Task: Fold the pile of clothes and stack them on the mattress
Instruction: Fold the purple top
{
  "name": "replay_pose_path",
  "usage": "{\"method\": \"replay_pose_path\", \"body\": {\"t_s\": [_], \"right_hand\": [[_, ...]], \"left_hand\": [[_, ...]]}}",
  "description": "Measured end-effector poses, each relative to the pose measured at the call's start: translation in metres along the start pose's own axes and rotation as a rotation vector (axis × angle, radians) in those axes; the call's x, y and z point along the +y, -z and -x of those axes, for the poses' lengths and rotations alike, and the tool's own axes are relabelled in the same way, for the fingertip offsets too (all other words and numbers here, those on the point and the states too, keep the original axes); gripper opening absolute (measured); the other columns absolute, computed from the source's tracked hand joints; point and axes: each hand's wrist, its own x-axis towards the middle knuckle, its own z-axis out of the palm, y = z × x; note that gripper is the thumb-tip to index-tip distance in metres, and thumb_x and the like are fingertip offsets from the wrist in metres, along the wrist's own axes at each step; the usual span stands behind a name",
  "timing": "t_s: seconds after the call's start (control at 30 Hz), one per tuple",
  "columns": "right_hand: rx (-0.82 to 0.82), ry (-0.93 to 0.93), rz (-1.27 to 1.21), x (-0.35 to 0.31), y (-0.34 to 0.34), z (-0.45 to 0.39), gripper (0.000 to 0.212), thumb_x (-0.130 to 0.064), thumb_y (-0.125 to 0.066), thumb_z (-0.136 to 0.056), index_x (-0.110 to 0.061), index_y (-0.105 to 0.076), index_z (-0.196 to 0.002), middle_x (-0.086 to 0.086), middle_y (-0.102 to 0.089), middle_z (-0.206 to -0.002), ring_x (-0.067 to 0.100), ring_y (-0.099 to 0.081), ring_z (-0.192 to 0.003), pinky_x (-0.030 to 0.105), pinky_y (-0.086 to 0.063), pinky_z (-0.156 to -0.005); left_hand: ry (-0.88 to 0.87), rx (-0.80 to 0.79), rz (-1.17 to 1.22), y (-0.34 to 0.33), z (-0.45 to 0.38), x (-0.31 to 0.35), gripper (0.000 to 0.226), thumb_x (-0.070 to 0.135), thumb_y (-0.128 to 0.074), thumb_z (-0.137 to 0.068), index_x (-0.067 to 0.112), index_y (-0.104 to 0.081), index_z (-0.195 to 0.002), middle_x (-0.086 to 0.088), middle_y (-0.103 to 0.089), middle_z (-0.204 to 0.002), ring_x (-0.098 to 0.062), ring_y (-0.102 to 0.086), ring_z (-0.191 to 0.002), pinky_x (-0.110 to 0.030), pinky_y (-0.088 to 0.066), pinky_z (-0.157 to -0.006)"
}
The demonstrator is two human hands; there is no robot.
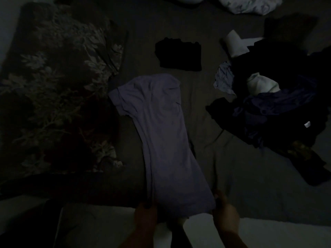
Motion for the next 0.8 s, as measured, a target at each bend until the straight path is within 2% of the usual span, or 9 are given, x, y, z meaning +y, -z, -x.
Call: {"method": "replay_pose_path", "body": {"t_s": [0.1, 0.2, 0.23, 0.3, 0.4, 0.53, 0.6, 0.7, 0.8], "right_hand": [[-0.117, 0.084, 0.163, 0.012, -0.001, 0.001, 0.048, -0.036, -0.059, -0.086, -0.037, -0.049, -0.133, 0.007, -0.06, -0.129, 0.026, -0.056, -0.117, 0.029, -0.043, -0.085], [-0.418, 0.109, 0.209, 0.001, 0.003, -0.01, 0.065, -0.072, -0.05, -0.072, -0.04, -0.048, -0.128, -0.004, -0.061, -0.126, 0.017, -0.056, -0.116, 0.023, -0.04, -0.089], [-0.478, 0.09, 0.203, -0.003, 0.003, -0.016, 0.067, -0.074, -0.052, -0.07, -0.04, -0.048, -0.127, -0.003, -0.058, -0.129, 0.019, -0.056, -0.117, 0.024, -0.041, -0.094], [-0.548, 0.118, 0.31, -0.011, 0.006, -0.041, 0.055, -0.049, -0.059, -0.085, -0.026, -0.048, -0.135, 0.002, -0.052, -0.136, 0.021, -0.052, -0.122, 0.03, -0.041, -0.102], [-0.477, 0.19, 0.436, -0.057, 0.028, -0.083, 0.048, -0.027, -0.046, -0.097, -0.015, -0.039, -0.143, 0.007, -0.044, -0.144, 0.024, -0.046, -0.13, 0.032, -0.037, -0.105], [-0.245, 0.284, 0.067, -0.149, 0.043, -0.137, 0.029, -0.018, -0.049, -0.097, -0.001, -0.063, -0.115, 0.02, -0.066, -0.112, 0.025, -0.064, -0.101, 0.034, -0.048, -0.086], [-0.183, 0.287, -0.125, -0.199, 0.046, -0.163, 0.031, -0.021, -0.05, -0.097, 0.005, -0.067, -0.097, 0.02, -0.068, -0.092, 0.022, -0.061, -0.083, 0.033, -0.048, -0.072], [-0.135, 0.283, -0.378, -0.268, 0.043, -0.201, 0.024, -0.021, -0.053, -0.095, -0.001, -0.067, -0.092, 0.011, -0.062, -0.081, 0.017, -0.054, -0.075, 0.028, -0.043, -0.066], [-0.145, 0.272, -0.422, -0.314, 0.03, -0.24, 0.025, -0.024, -0.057, -0.093, -0.008, -0.058, -0.072, 0.006, -0.055, -0.066, 0.011, -0.048, -0.057, 0.022, -0.041, -0.049]], "left_hand": [[-0.041, -0.093, -0.12, -0.001, -0.007, -0.002, 0.032, 0.017, -0.061, -0.09, -0.001, -0.063, -0.116, -0.021, -0.058, -0.126, -0.034, -0.053, -0.117, -0.034, -0.041, -0.097], [-0.169, -0.107, -0.281, 0.008, -0.021, 0.018, 0.039, 0.02, -0.052, -0.095, 0.005, -0.052, -0.131, -0.017, -0.046, -0.141, -0.031, -0.043, -0.13, -0.029, -0.033, -0.102], [-0.192, -0.072, -0.289, 0.013, -0.026, 0.029, 0.039, 0.021, -0.053, -0.095, 0.005, -0.052, -0.13, -0.017, -0.047, -0.14, -0.031, -0.043, -0.13, -0.029, -0.034, -0.102], [-0.194, 0.049, -0.196, 0.023, -0.037, 0.057, 0.033, 0.021, -0.058, -0.09, 0.002, -0.061, -0.117, -0.019, -0.058, -0.128, -0.033, -0.053, -0.119, -0.031, -0.04, -0.096], [-0.204, 0.176, -0.007, 0.042, -0.062, 0.114, 0.023, 0.014, -0.059, -0.088, -0.004, -0.065, -0.101, -0.021, -0.065, -0.111, -0.034, -0.059, -0.106, -0.032, -0.042, -0.086], [-0.281, 0.03, 0.3, 0.07, -0.105, 0.201, 0.018, 0.026, -0.065, -0.081, 0.009, -0.06, -0.076, -0.011, -0.061, -0.089, -0.023, -0.057, -0.09, -0.035, -0.048, -0.085], [-0.224, -0.062, 0.493, 0.081, -0.123, 0.235, 0.015, 0.026, -0.066, -0.084, 0.012, -0.063, -0.089, -0.01, -0.063, -0.101, -0.023, -0.058, -0.095, -0.036, -0.049, -0.09], [-0.132, -0.111, 0.656, 0.089, -0.145, 0.264, 0.044, 0.023, -0.067, -0.084, 0.005, -0.057, -0.123, -0.009, -0.06, -0.118, -0.023, -0.058, -0.101, -0.029, -0.048, -0.082], [-0.092, -0.104, 0.683, 0.087, -0.163, 0.274, 0.025, 0.025, -0.065, -0.087, 0.004, -0.064, -0.101, -0.005, -0.061, -0.096, -0.019, -0.055, -0.077, -0.026, -0.046, -0.065]]}}
